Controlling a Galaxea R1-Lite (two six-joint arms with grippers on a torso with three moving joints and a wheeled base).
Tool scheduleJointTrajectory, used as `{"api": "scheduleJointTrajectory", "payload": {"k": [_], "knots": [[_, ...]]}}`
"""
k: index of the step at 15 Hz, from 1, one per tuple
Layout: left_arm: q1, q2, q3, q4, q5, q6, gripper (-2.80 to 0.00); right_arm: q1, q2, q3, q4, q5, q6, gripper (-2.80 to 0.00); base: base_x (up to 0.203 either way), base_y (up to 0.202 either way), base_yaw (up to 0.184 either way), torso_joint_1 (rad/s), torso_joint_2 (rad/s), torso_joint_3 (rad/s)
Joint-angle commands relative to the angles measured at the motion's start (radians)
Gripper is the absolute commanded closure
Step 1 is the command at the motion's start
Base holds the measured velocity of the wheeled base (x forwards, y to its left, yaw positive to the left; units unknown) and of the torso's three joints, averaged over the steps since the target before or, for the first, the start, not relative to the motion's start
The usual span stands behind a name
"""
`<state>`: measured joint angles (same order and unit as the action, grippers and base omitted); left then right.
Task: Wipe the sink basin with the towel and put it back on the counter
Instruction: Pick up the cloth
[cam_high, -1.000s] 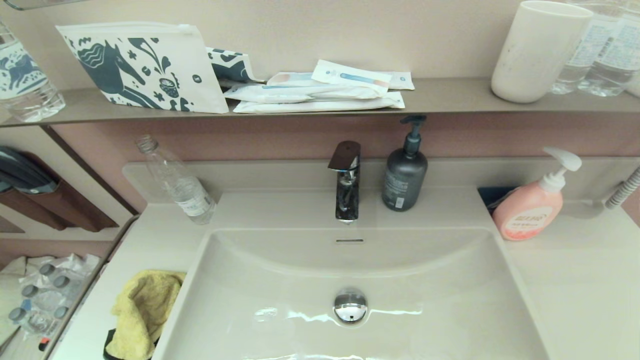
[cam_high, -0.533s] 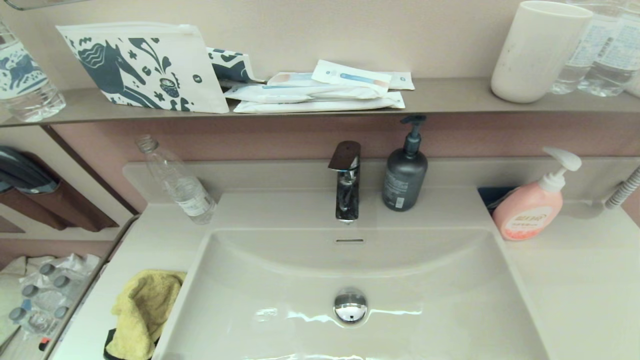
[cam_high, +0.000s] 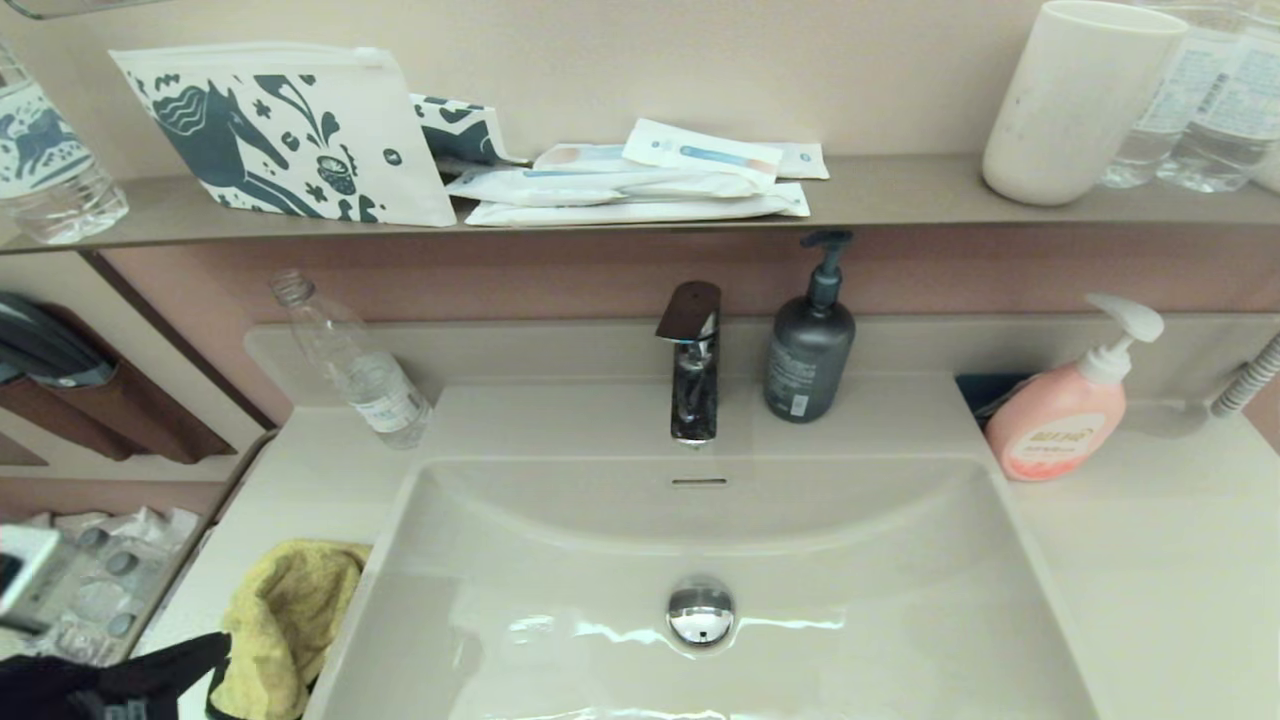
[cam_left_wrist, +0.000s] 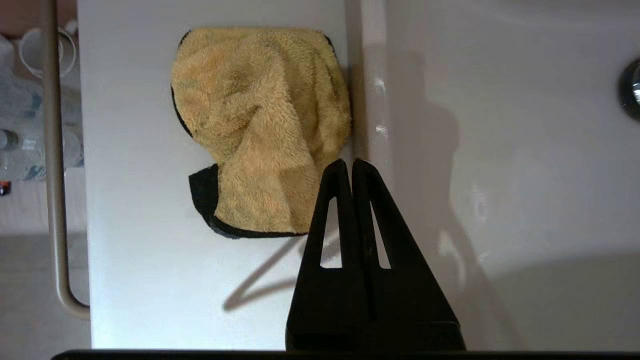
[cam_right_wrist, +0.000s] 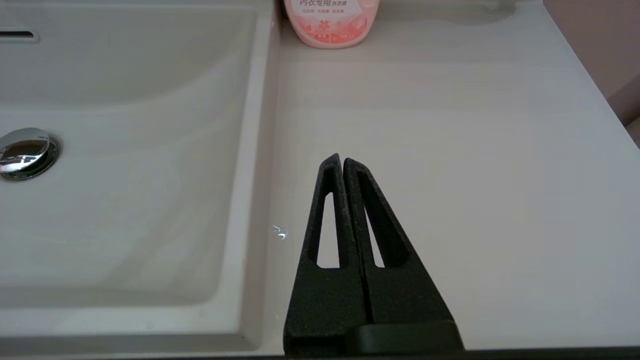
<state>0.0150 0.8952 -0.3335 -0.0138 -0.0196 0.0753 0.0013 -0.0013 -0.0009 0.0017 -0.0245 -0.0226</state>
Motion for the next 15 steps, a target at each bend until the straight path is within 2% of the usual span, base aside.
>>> {"api": "scheduleJointTrajectory", "payload": {"k": [1,3,4,6,7,9,12,15], "knots": [[0.008,0.174,-0.053,0.011,0.004,0.008,0.00,0.000,0.001,-0.001,0.000,0.000,0.000,0.00,0.000,0.000,0.000,0.000,0.00,0.000],[0.009,0.238,-0.068,0.026,0.015,0.013,0.00,0.000,0.001,0.001,0.000,0.000,0.000,0.00,0.000,0.000,0.000,0.000,0.00,0.000],[0.009,0.265,-0.074,0.024,0.045,0.014,0.00,0.000,0.001,0.000,0.000,0.000,0.000,0.00,0.000,0.000,0.000,0.000,0.00,0.000],[0.008,0.264,-0.083,0.022,0.061,0.015,0.00,0.000,0.001,-0.001,0.000,0.000,0.000,0.00,0.000,0.000,0.000,0.000,0.00,0.000],[0.008,0.269,-0.095,0.023,0.062,0.014,-2.80,0.000,0.001,0.001,0.000,0.000,0.000,0.00,0.000,0.000,0.000,0.000,0.00,0.000],[0.008,0.262,-0.114,0.028,0.102,0.015,-2.80,0.000,0.001,-0.001,0.000,0.000,0.000,0.00,0.000,0.000,0.000,0.000,0.00,0.000],[0.008,0.257,-0.121,0.034,0.165,0.052,-2.80,0.000,0.001,0.000,0.000,0.000,0.000,0.00,0.000,0.000,0.000,0.000,0.00,0.000],[0.010,0.285,-0.124,0.034,0.205,0.061,-2.80,0.000,0.001,0.001,0.000,0.000,0.000,0.00,0.000,0.000,0.000,0.000,0.00,0.000]]}}
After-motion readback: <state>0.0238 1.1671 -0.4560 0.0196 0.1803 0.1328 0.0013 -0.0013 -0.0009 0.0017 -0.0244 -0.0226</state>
